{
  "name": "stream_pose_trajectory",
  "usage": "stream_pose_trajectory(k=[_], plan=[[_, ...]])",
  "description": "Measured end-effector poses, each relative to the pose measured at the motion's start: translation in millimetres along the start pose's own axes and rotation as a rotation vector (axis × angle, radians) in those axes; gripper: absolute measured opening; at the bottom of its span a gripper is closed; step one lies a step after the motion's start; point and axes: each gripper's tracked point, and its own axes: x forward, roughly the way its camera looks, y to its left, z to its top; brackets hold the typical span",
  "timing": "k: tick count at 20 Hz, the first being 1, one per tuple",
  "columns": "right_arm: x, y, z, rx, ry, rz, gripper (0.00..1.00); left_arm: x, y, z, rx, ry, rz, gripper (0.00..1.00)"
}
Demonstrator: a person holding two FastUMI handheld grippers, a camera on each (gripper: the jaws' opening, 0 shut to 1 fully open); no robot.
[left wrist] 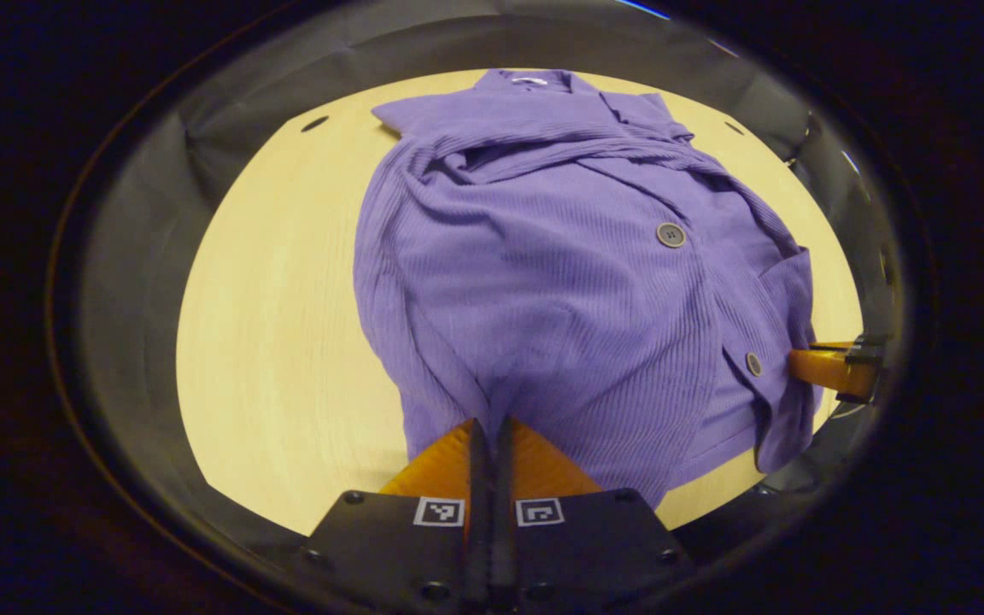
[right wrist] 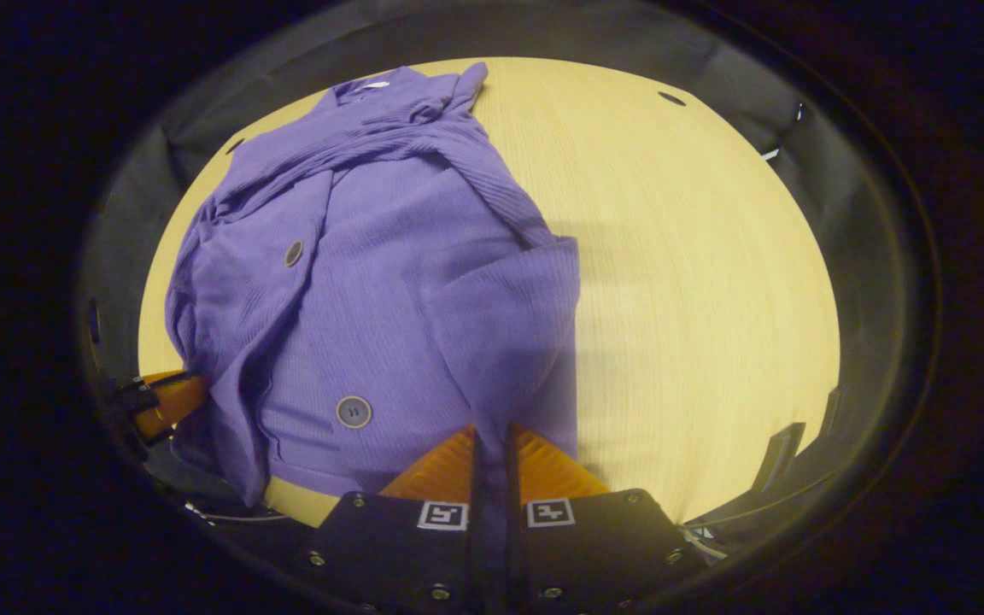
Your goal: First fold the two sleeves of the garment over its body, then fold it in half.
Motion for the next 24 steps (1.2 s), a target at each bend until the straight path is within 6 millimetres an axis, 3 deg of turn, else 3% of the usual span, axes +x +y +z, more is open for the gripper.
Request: stream_pose_trajectory(k=[3, 4, 6, 9, 11, 18, 24], plan=[[-0.3, 6.6, 6.4, 0.085, -0.014, 0.049, 0.11, -2.4, 0.0, 3.8, -0.037, -0.051, -0.029, 0.08], [-4.0, 10.6, 9.9, 0.111, -0.015, 0.077, 0.02, -3.3, 0.1, 4.4, -0.066, -0.059, -0.043, 0.08], [-9.5, 15.2, 16.4, 0.151, -0.027, 0.110, 0.01, -6.8, 2.8, 7.8, -0.113, -0.075, -0.057, 0.08], [-21.0, 30.1, 37.1, 0.161, -0.061, 0.162, 0.02, -15.8, 7.5, 27.5, -0.122, -0.118, -0.058, 0.06], [-32.1, 38.1, 52.3, 0.147, -0.091, 0.188, 0.01, -20.5, 9.6, 44.9, -0.130, -0.143, -0.063, 0.06], [-56.1, 70.0, 133.2, 0.142, -0.205, 0.272, 0.01, -43.3, 18.7, 123.6, -0.176, -0.261, -0.082, 0.07], [-64.4, 68.8, 200.3, 0.172, -0.285, 0.294, 0.01, -46.6, 22.6, 192.9, -0.193, -0.341, -0.091, 0.07]])
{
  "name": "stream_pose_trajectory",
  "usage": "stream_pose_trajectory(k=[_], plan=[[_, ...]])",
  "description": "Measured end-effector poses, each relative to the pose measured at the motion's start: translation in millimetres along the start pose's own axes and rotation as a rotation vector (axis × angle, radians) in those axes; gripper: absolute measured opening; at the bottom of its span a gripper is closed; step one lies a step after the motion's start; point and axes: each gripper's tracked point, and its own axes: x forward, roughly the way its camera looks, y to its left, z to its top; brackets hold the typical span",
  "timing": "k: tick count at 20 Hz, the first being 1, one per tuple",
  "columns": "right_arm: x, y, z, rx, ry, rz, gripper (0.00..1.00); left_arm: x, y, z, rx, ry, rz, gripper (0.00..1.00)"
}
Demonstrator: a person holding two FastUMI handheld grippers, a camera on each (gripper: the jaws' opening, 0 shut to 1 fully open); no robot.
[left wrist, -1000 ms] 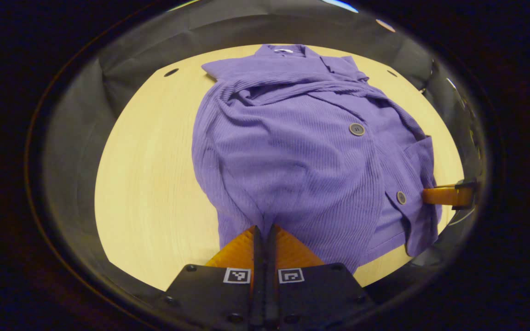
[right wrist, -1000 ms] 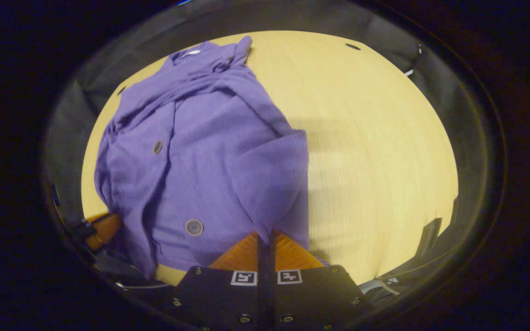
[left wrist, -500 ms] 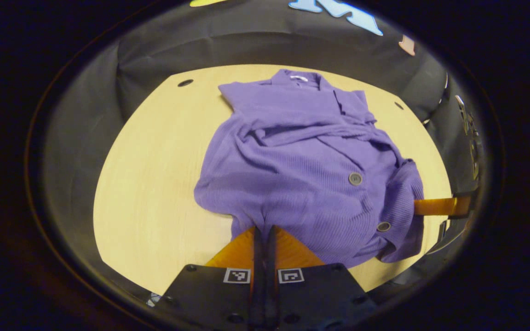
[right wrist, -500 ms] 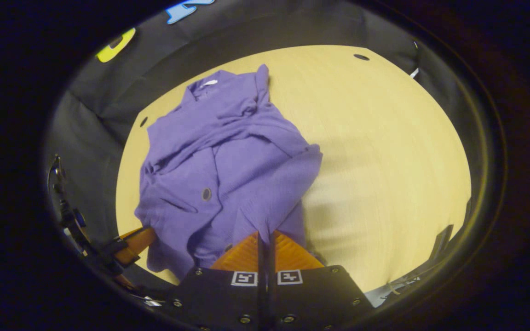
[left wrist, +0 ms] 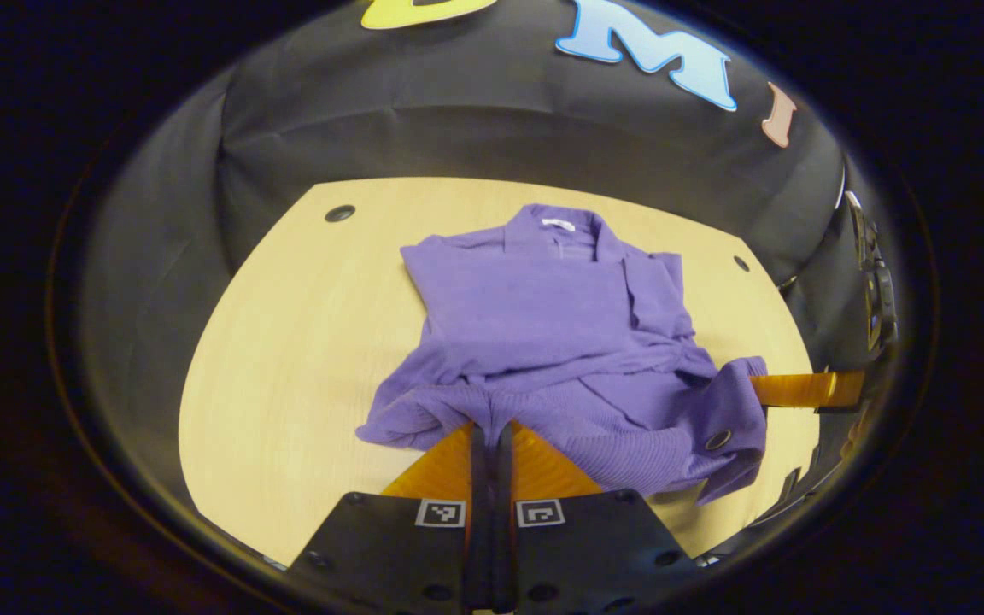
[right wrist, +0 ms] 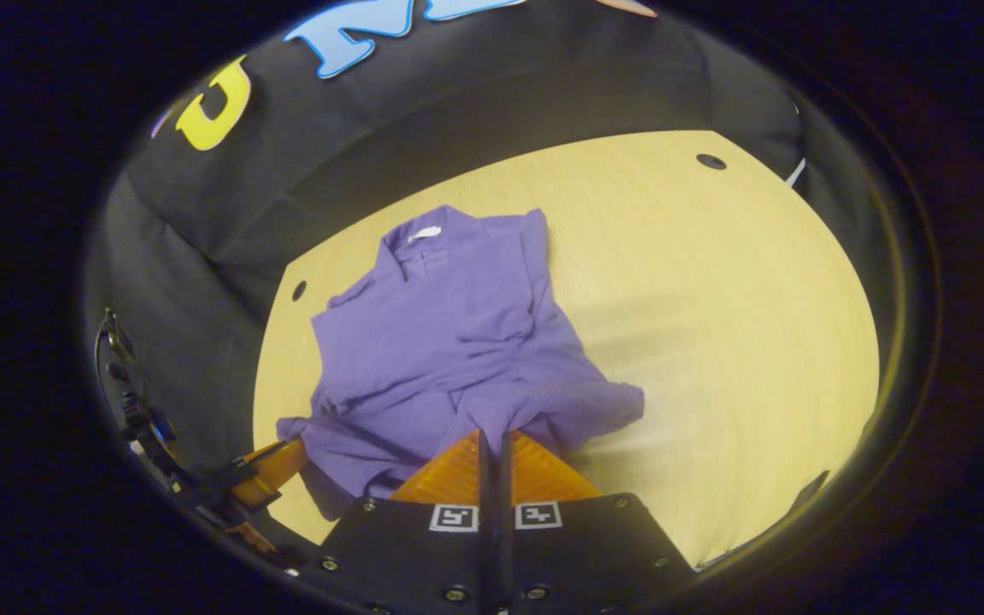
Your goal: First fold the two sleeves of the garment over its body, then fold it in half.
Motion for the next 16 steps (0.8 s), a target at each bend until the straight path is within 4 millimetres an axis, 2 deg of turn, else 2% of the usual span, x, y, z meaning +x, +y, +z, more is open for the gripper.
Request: stream_pose_trajectory(k=[3, 8, 12, 16], plan=[[4.3, -0.7, 34.5, 0.009, -0.045, 0.005, 0.01, 12.5, 3.2, 38.6, -0.010, -0.043, 0.000, 0.07], [25.3, 7.5, 106.3, 0.038, -0.133, 0.031, 0.01, 49.9, 11.4, 106.8, -0.014, -0.109, 0.005, 0.07], [52.3, 14.3, 159.9, 0.053, -0.194, 0.048, 0.01, 79.8, 15.9, 160.4, -0.039, -0.159, -0.001, 0.07], [82.7, 14.9, 198.6, 0.076, -0.233, 0.050, 0.01, 113.2, 17.4, 201.7, -0.024, -0.197, -0.002, 0.07]])
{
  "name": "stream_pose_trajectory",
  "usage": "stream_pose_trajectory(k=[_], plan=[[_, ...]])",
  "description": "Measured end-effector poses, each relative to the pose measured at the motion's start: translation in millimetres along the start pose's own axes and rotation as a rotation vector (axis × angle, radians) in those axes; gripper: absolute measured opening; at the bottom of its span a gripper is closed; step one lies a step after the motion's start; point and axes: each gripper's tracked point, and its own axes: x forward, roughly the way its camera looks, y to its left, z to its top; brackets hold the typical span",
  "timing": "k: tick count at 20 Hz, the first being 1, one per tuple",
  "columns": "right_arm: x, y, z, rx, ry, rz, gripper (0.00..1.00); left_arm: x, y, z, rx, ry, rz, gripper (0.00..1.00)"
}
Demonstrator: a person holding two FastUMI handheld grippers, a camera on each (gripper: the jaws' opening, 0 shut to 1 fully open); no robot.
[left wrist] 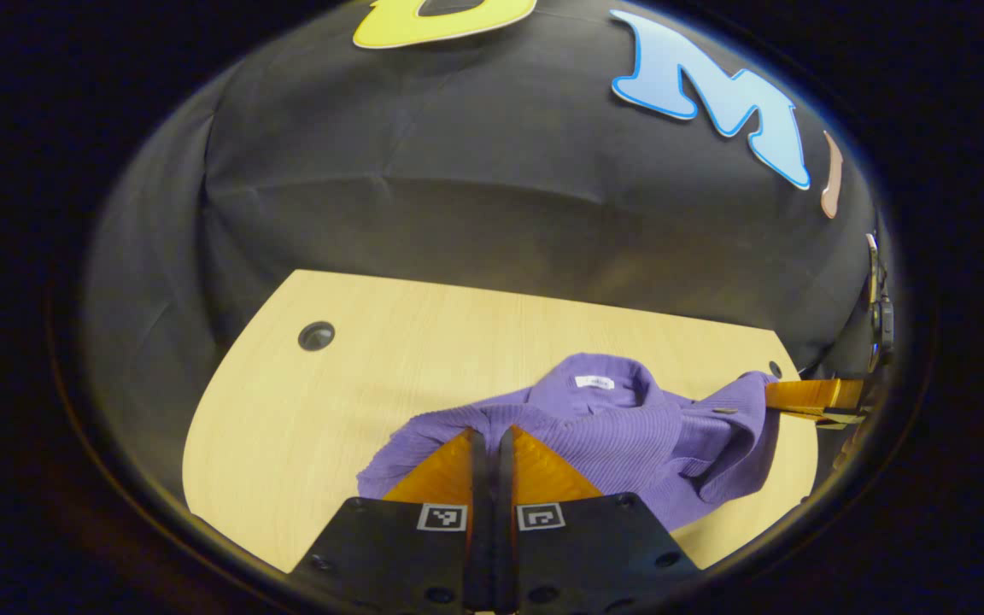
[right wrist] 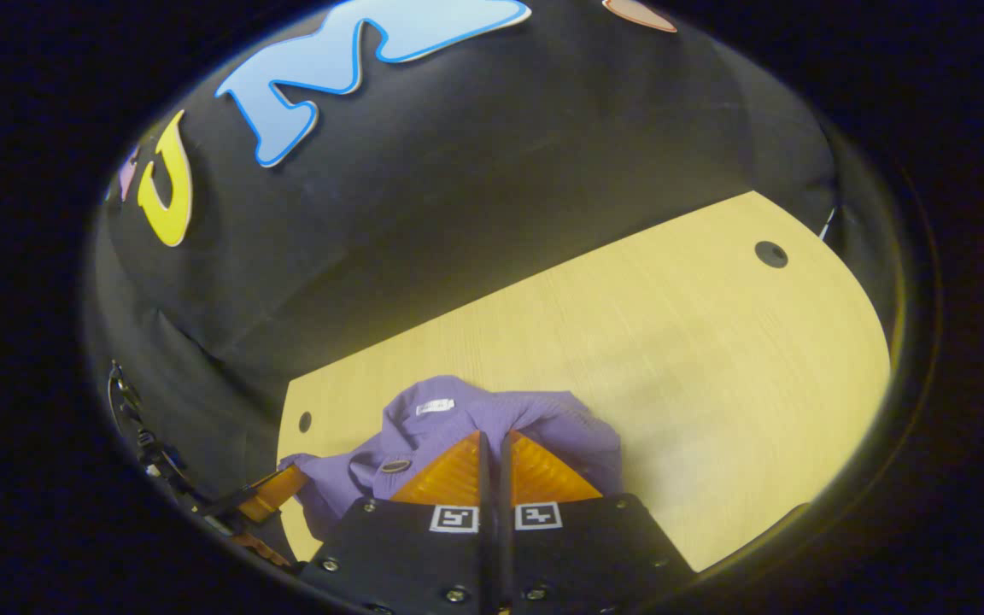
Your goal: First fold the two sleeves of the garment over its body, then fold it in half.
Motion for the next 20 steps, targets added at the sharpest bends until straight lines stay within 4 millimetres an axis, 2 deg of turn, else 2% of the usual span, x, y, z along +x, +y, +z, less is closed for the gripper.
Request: stream_pose_trajectory(k=[5, 8, 11, 13, 15, 18, 20], plan=[[49.9, -17.9, 23.2, 0.022, -0.041, -0.045, 0.01, 57.6, -4.8, 18.8, 0.029, -0.038, -0.002, 0.06], [74.7, -32.6, 30.3, 0.027, -0.054, -0.078, 0.01, 96.0, 2.1, 6.3, 0.023, -0.012, 0.019, 0.06], [88.0, -38.6, 23.9, 0.035, -0.040, -0.074, 0.01, 120.0, 9.7, -14.9, 0.019, 0.032, 0.045, 0.07], [92.6, -39.2, 18.4, 0.014, -0.030, -0.072, 0.01, 127.1, 11.8, -16.9, 0.012, 0.031, 0.053, 0.07], [98.3, -37.5, 12.3, 0.000, -0.017, -0.068, 0.01, 125.5, 9.9, -20.6, 0.028, 0.047, 0.073, 0.07], [92.5, -35.4, 13.8, -0.019, -0.024, -0.065, 0.01, 121.9, 5.5, -24.1, 0.068, 0.080, 0.073, 0.10], [83.1, -30.1, 18.1, -0.032, -0.037, -0.048, 0.01, 115.6, 3.4, -20.6, 0.060, 0.076, 0.060, 0.23]])
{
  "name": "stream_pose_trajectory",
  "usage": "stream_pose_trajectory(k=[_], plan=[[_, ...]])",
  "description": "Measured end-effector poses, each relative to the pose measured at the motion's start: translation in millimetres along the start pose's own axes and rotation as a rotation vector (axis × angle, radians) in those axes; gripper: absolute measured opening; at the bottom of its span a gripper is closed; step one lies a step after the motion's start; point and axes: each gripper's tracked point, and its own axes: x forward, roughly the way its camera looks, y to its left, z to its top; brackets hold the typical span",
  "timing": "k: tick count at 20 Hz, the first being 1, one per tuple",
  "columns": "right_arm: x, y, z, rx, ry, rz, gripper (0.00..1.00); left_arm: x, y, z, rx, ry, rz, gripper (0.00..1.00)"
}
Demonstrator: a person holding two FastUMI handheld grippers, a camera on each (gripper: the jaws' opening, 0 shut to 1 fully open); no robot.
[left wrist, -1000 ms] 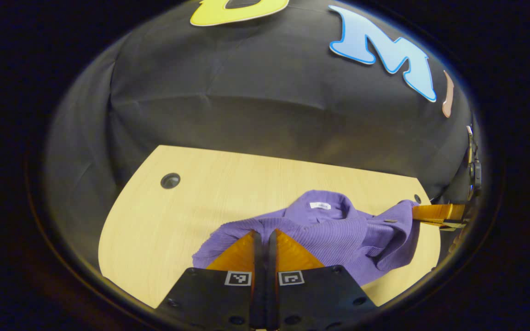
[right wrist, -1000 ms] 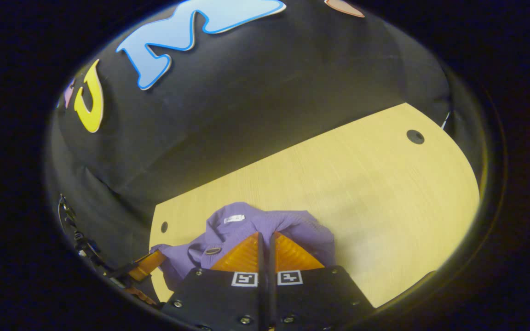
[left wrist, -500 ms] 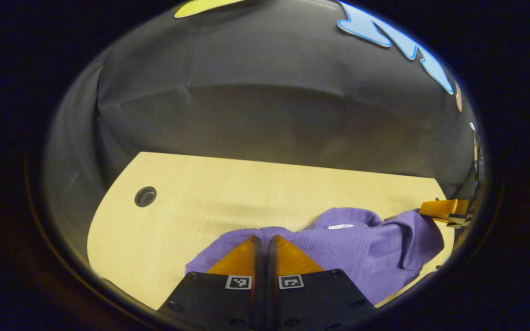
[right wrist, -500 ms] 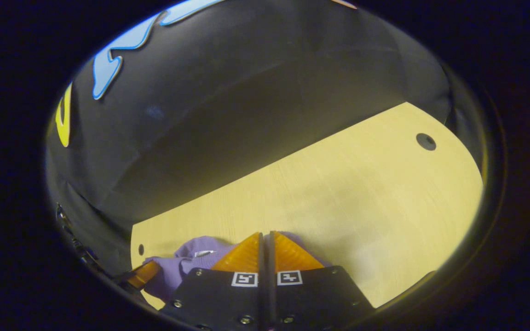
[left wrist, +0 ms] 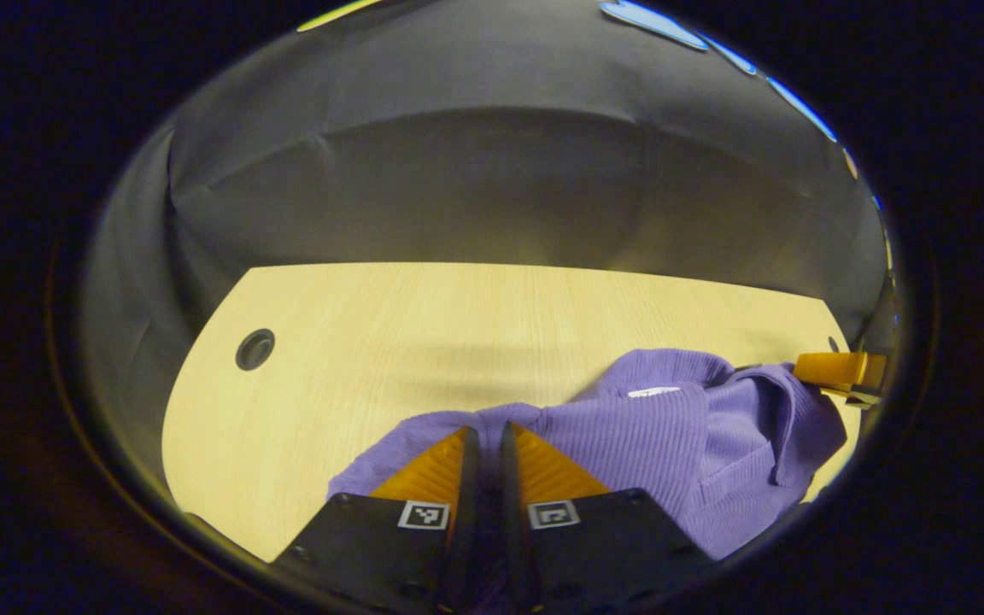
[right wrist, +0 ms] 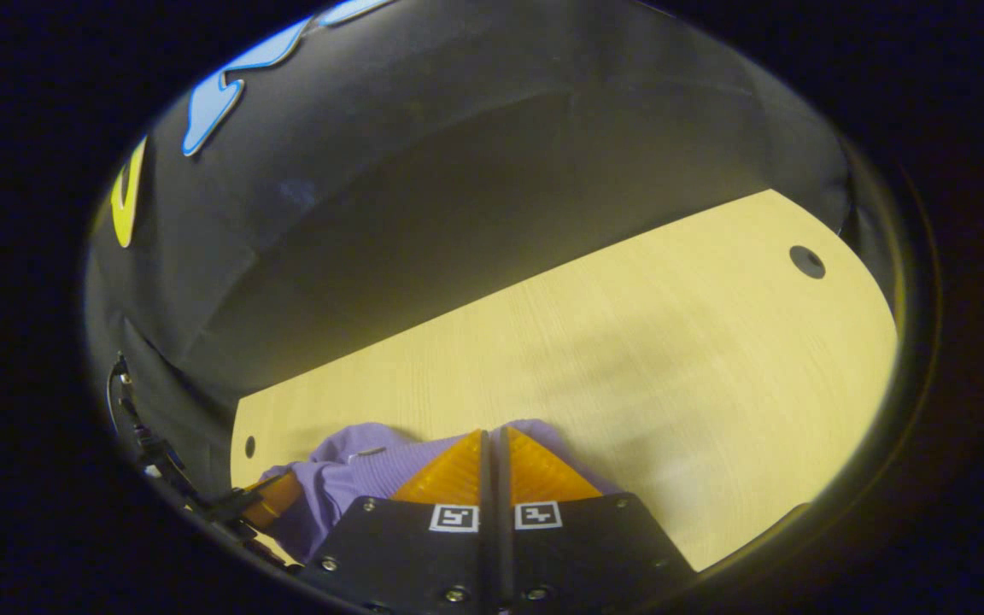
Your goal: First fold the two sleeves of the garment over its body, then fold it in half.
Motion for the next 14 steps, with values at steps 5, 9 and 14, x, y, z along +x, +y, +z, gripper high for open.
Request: stream_pose_trajectory(k=[5, 9, 14], plan=[[-50.0, 17.4, 20.0, -0.027, -0.072, 0.013, 0.00, -56.9, -1.5, 24.9, -0.084, -0.080, -0.041, 0.92], [-113.6, 38.7, 30.7, -0.087, -0.145, 0.051, 0.01, -128.4, -5.7, 48.4, -0.061, -0.162, -0.053, 0.89], [-221.2, 74.3, 35.9, -0.201, -0.278, 0.109, 0.01, -254.3, -25.3, 81.7, -0.005, -0.343, -0.086, 0.89]])
